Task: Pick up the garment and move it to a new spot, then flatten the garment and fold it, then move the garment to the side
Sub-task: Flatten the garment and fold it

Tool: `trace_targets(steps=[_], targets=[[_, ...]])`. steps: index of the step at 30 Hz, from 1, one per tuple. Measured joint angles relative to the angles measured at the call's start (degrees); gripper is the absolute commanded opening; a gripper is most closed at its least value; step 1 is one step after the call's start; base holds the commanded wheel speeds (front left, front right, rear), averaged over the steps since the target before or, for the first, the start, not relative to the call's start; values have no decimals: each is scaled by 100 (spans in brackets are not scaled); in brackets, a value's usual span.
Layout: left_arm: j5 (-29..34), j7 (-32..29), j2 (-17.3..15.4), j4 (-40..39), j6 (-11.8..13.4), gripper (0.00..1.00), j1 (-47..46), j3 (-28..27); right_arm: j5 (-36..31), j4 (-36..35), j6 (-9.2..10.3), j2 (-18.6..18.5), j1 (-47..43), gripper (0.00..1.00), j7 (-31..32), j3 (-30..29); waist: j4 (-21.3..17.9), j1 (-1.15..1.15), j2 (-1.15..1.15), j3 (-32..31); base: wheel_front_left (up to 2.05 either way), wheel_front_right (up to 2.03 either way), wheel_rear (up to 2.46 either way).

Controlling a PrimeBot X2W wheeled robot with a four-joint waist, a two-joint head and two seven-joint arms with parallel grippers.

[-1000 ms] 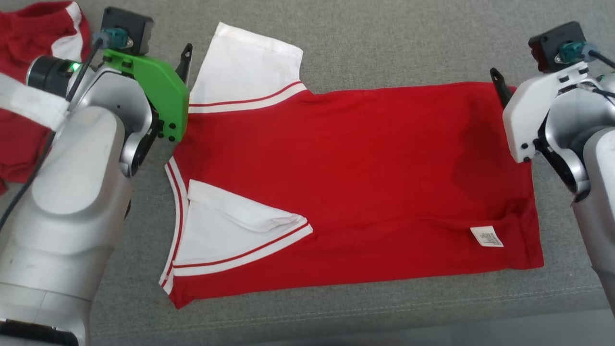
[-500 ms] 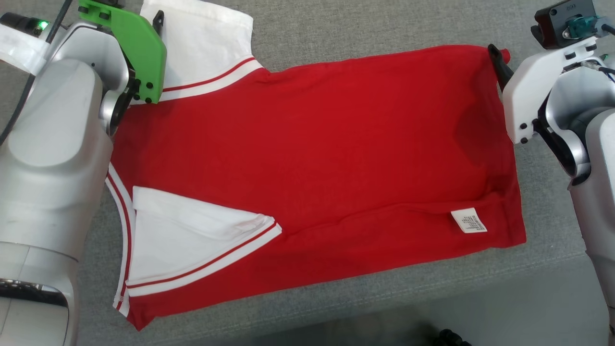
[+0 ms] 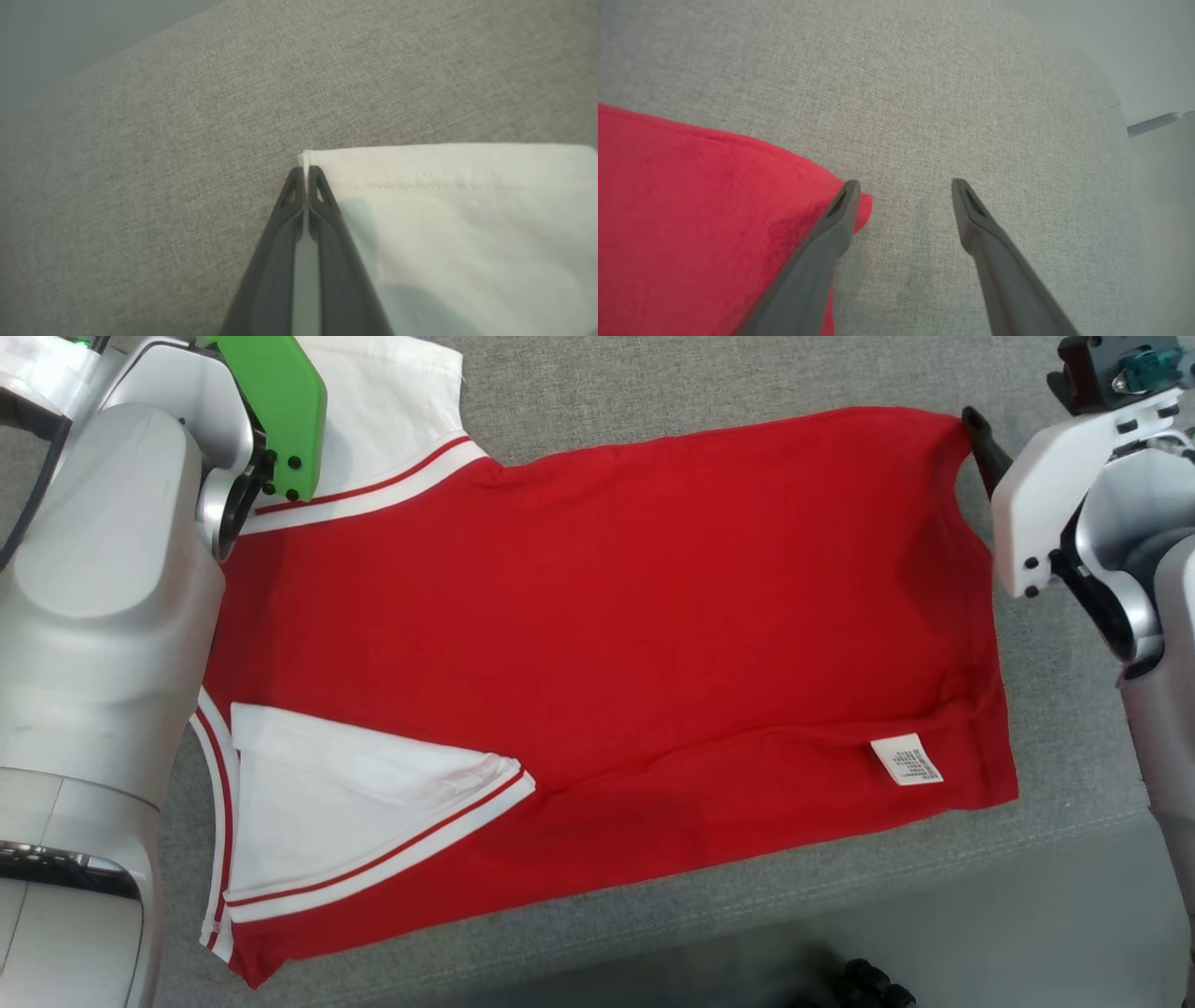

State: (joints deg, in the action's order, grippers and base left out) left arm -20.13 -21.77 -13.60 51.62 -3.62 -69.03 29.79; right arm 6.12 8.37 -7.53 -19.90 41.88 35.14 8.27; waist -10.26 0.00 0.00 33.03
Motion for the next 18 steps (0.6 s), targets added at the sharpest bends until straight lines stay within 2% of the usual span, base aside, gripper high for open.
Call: trace_targets(steps=[6, 10, 18], targets=[[-94, 97, 129, 55, 1, 0, 0, 18, -10, -5, 0, 11, 154, 100, 44, -247, 98, 0, 0, 49, 0, 0, 0], [-116, 174, 192, 96, -3, 0, -4, 44, -10, 145, 0, 83, 174, 100, 264, -209, 164, 0, 0, 64, 0, 0, 0], [-162, 271, 256, 250, -68, 0, -75, 118, 18, 138, 0, 252, -190, 100, 488, -256, 243, 0, 0, 69, 0, 0, 0]])
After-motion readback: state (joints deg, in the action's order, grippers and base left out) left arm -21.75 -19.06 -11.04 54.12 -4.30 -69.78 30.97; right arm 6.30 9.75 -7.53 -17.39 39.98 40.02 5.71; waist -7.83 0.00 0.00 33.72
